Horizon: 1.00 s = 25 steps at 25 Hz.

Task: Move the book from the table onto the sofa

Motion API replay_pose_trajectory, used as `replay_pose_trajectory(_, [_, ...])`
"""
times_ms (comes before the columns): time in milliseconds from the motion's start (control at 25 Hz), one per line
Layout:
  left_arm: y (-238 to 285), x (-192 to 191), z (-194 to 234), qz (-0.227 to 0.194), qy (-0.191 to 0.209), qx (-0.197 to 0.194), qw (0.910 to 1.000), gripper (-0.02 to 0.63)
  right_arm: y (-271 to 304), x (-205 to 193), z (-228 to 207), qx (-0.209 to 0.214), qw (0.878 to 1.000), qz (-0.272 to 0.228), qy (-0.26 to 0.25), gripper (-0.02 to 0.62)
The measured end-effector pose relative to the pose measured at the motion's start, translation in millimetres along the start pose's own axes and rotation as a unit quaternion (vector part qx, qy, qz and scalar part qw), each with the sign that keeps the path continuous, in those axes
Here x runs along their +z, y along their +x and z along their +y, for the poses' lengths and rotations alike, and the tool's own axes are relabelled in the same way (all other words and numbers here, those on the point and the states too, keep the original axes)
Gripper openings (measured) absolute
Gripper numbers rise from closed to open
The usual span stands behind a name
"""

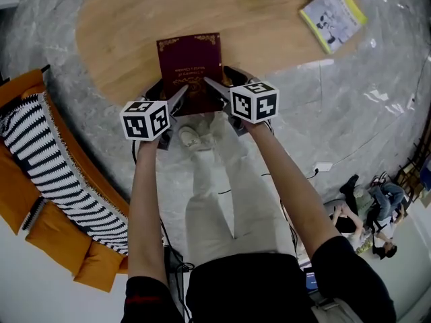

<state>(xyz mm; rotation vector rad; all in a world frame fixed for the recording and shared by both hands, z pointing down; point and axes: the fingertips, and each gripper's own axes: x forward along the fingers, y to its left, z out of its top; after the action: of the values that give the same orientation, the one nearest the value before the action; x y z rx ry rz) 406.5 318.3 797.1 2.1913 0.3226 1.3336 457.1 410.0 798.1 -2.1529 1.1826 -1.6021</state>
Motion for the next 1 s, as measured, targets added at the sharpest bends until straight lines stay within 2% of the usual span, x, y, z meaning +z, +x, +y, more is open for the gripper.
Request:
replay_pose_trajectory(120, [1.8, -1.3, -0.1, 0.011, -0.018, -0.018, 0.9996, 0.327, 1.6, -1.1, 1.3, 0.016, 1.000, 0.005, 0.015, 0.313])
replay_pose_trajectory(320, [3.2, -0.5, -0.3, 0.015, -0.016, -0.030, 0.9993, 0.327, 3.6, -1.2, 3.0, 0.031, 0.999, 0.005, 0.030, 0.291])
replay_pose_trajectory(1000, [0.5, -4.5, -2.7, 0.020, -0.032, -0.015, 0.9992, 0.311, 3.8, -0.5, 5.8, 0.029, 0.999, 0.018, 0.014, 0.287])
